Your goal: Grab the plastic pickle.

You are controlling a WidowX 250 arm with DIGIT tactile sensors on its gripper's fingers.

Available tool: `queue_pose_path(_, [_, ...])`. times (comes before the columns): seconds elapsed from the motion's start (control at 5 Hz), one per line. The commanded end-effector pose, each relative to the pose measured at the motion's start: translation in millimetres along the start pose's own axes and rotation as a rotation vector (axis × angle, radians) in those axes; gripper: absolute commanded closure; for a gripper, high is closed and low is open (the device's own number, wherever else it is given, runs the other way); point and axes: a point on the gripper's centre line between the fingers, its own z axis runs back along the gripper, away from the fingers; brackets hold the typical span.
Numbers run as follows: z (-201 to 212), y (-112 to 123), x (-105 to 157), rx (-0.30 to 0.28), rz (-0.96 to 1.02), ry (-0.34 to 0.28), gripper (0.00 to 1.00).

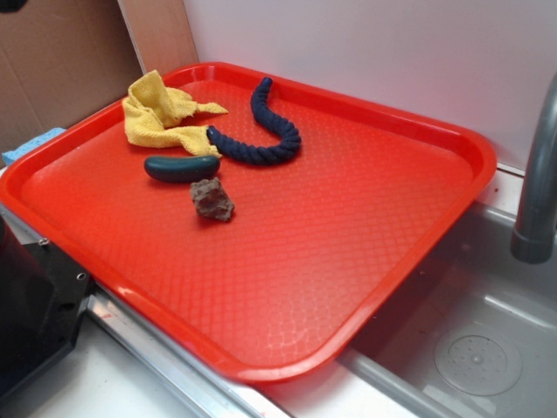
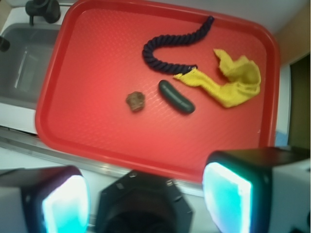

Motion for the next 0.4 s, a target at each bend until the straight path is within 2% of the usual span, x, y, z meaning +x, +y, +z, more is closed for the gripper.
queue_pose_path(0.0, [-37, 37, 24, 0.020, -0.202, -0.043, 0.00])
queue_pose_path(0.2, [-62, 43, 37, 0.094, -0.305, -0.045, 0.00])
